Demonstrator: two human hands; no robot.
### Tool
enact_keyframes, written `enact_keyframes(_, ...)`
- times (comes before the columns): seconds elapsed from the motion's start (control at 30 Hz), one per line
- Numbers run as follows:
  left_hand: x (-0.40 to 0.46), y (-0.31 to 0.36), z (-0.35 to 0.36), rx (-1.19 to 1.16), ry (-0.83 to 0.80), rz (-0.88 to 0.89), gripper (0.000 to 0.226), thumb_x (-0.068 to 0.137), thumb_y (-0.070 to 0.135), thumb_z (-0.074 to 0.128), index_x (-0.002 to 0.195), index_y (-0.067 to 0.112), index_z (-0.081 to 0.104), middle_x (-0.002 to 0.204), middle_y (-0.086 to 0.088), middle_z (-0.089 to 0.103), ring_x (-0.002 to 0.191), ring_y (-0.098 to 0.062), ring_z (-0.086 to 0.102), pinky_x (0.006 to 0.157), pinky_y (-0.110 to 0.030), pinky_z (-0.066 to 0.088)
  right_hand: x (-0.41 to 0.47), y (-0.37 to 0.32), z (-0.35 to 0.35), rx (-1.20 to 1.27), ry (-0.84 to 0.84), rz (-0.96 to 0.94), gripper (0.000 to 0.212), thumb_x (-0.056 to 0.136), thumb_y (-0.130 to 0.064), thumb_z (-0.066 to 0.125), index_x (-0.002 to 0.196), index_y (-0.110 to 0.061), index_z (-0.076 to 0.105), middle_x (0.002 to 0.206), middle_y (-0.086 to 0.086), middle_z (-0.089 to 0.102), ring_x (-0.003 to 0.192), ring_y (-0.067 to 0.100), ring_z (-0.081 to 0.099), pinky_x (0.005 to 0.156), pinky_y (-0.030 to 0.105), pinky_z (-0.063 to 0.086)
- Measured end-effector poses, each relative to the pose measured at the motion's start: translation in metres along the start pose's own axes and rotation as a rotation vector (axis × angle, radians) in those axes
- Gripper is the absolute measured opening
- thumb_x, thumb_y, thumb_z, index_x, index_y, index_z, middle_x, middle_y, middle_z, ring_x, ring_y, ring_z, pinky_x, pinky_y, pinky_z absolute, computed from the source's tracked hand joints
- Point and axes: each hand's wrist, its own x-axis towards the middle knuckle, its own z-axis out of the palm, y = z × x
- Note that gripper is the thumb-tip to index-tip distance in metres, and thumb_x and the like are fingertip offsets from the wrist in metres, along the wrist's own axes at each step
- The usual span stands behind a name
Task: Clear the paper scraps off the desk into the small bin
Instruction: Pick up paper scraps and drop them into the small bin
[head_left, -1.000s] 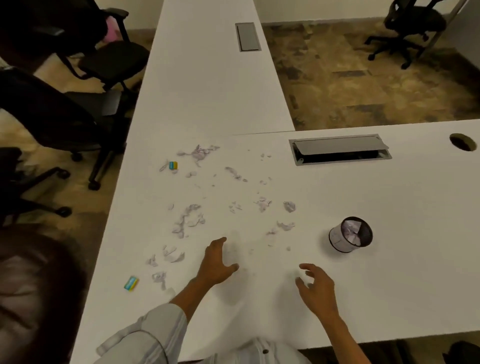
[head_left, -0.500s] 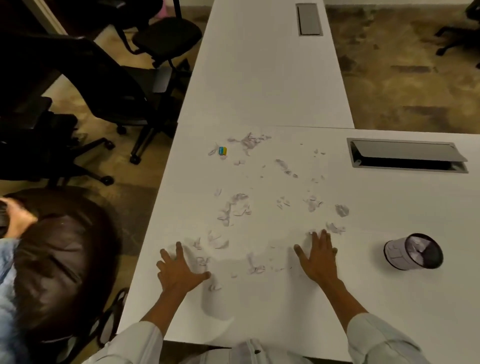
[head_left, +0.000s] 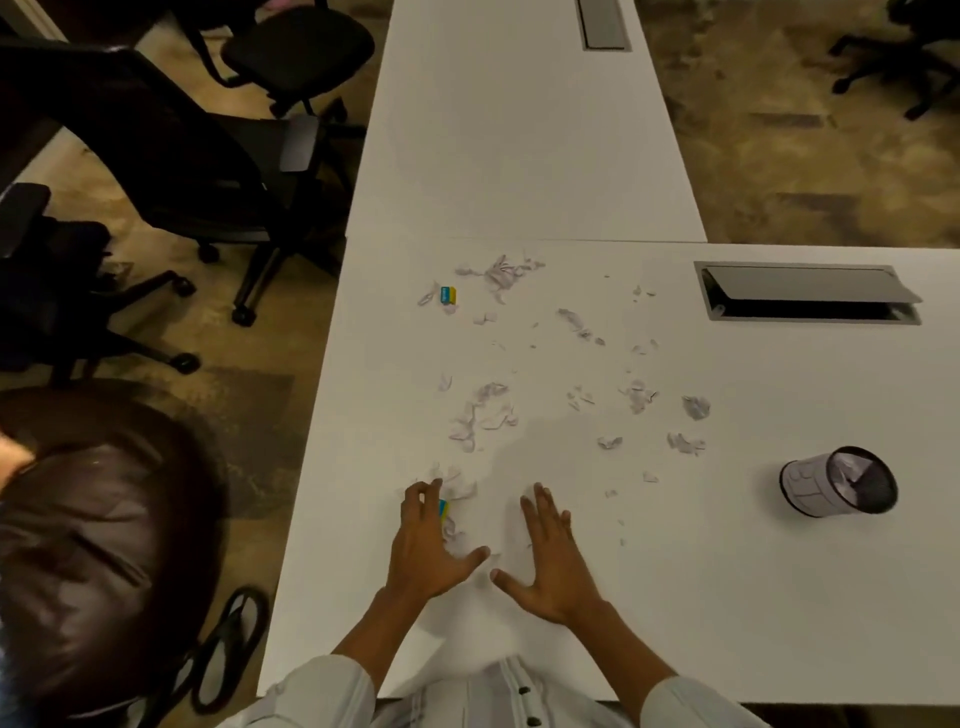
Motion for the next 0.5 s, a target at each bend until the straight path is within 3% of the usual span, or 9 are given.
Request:
enact_keyframes(0.1, 0.014, -0.016, -0.010, 0.212, -0.006, 0.095, 0.134, 0.042, 0.087, 0.060, 0.146, 0.015, 0.016, 0.149, -0.019, 0.020, 0.135, -0.035, 0.021, 0.106, -0.051, 0.028, -0.004, -0.004, 0.002, -0.029, 0.031, 0.068, 0.115, 0.072, -0.082, 0.046, 0.153, -0.012, 0.001, 0.160, 0.007, -0.013, 0.147, 0.020, -0.016, 0.119, 0.053, 0.001)
enact_keyframes(0.2, 0.028, -0.033, -0.020, 0.321, -0.173, 0.099, 0.147, 0.033, 0.094, 0.055, 0.145, 0.028, -0.012, 0.155, -0.020, -0.010, 0.142, -0.039, -0.006, 0.114, -0.056, 0.007, -0.007, -0.008, 0.007, -0.103, -0.029, 0.143, 0.127, 0.062, -0.088, 0.046, 0.153, -0.012, 0.000, 0.159, 0.011, -0.017, 0.145, 0.025, -0.022, 0.116, 0.057, -0.005)
enact_keyframes(0.27, 0.032, -0.041, -0.023, 0.389, -0.276, 0.104, 0.150, 0.026, 0.095, 0.054, 0.139, 0.038, -0.026, 0.154, -0.015, -0.022, 0.141, -0.039, -0.015, 0.114, -0.055, 0.003, -0.002, -0.015, 0.009, -0.158, -0.075, 0.150, 0.132, 0.058, -0.091, 0.044, 0.152, -0.013, -0.005, 0.156, 0.014, -0.023, 0.143, 0.028, -0.027, 0.114, 0.058, -0.010)
enact_keyframes(0.4, 0.027, -0.042, -0.015, 0.485, -0.331, 0.175, 0.151, 0.025, 0.094, 0.054, 0.134, 0.039, -0.034, 0.155, -0.013, -0.020, 0.142, -0.036, -0.013, 0.116, -0.053, 0.003, 0.021, -0.032, 0.010, -0.210, -0.136, 0.064, 0.134, 0.057, -0.090, 0.043, 0.152, -0.012, -0.010, 0.156, 0.015, -0.025, 0.142, 0.028, -0.030, 0.113, 0.061, -0.009)
enact_keyframes(0.5, 0.015, -0.035, -0.003, 0.469, -0.300, 0.210, 0.135, 0.050, 0.079, 0.064, 0.143, 0.030, -0.020, 0.156, -0.011, -0.010, 0.144, -0.033, -0.003, 0.117, -0.048, 0.005, 0.038, -0.044, 0.009, -0.212, -0.173, -0.060, 0.132, 0.058, -0.091, 0.042, 0.151, -0.014, -0.011, 0.157, 0.012, -0.023, 0.143, 0.025, -0.028, 0.113, 0.059, -0.010)
